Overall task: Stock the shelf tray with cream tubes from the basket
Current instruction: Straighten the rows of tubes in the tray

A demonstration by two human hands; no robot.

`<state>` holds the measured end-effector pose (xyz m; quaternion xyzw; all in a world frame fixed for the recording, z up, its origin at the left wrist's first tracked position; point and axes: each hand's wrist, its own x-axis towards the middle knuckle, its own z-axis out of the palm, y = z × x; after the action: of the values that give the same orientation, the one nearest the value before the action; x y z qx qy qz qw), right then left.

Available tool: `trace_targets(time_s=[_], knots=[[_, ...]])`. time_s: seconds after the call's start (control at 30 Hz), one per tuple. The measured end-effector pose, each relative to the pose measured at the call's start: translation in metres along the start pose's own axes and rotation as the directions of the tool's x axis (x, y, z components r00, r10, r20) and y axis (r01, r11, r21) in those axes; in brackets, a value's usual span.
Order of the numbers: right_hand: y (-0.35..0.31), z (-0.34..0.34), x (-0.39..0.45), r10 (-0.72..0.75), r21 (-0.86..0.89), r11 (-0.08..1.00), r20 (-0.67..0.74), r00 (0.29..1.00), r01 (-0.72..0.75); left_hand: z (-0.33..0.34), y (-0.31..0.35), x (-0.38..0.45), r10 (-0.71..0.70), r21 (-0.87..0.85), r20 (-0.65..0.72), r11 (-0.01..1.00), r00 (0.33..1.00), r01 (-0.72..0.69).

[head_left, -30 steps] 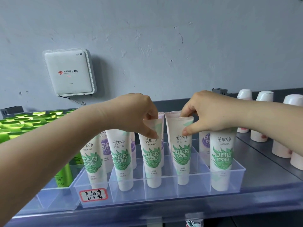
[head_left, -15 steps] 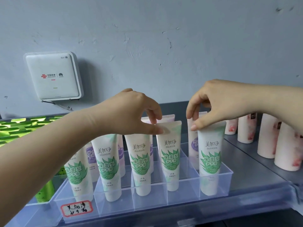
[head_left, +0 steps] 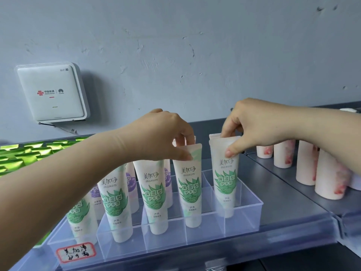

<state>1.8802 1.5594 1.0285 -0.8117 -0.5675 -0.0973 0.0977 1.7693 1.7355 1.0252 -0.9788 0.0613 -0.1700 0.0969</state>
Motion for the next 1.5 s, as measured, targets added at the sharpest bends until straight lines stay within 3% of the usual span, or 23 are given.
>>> trace_targets(time_s=[0.33, 0.5, 0.63, 0.77, 0.87, 1.0, 1.17, 1.3, 1.5], knots=[[0.012, 0.009, 0.006, 0.032, 0.065, 0.997, 0.037, 0.999, -0.034, -0.004, -0.002, 0.001, -0.009, -0.115, 0.018, 0.993, 1.000, 0.011], [0.012, -0.007, 0.016, 0.053, 0.203, 0.978, -0.042, 0.998, -0.043, -0.029, -0.027, 0.000, -0.143, -0.232, -0.093, 0.965, 0.985, 0.119], [0.009, -0.009, 0.041, 0.022, 0.181, 0.983, -0.118, 0.993, 0.000, -0.027, -0.054, 0.003, -0.202, -0.130, -0.019, 0.972, 0.979, 0.198], [-0.002, -0.001, 0.066, -0.044, 0.101, 0.994, 0.010, 0.999, 0.043, -0.014, -0.064, 0.006, -0.218, -0.050, 0.222, 0.971, 0.950, 0.235], [-0.010, 0.010, 0.079, -0.084, 0.026, 0.996, 0.112, 0.990, 0.081, -0.004, -0.066, 0.008, -0.197, -0.045, 0.304, 0.974, 0.932, 0.221], [-0.017, 0.018, 0.088, -0.067, -0.049, 0.996, 0.122, 0.990, 0.074, 0.005, -0.067, 0.013, -0.213, -0.051, 0.311, 0.970, 0.926, 0.240], [-0.015, 0.020, 0.089, -0.023, -0.032, 0.999, 0.098, 0.995, 0.027, 0.001, -0.070, 0.013, -0.233, 0.112, 0.278, 0.971, 0.932, 0.209], [-0.014, 0.023, 0.089, 0.000, 0.006, 1.000, 0.063, 0.998, -0.001, 0.001, -0.071, 0.012, -0.234, 0.147, 0.256, 0.969, 0.938, 0.201], [-0.017, 0.025, 0.091, 0.011, 0.025, 1.000, 0.048, 0.999, -0.012, 0.002, -0.070, 0.014, -0.235, 0.097, 0.289, 0.972, 0.928, 0.216]])
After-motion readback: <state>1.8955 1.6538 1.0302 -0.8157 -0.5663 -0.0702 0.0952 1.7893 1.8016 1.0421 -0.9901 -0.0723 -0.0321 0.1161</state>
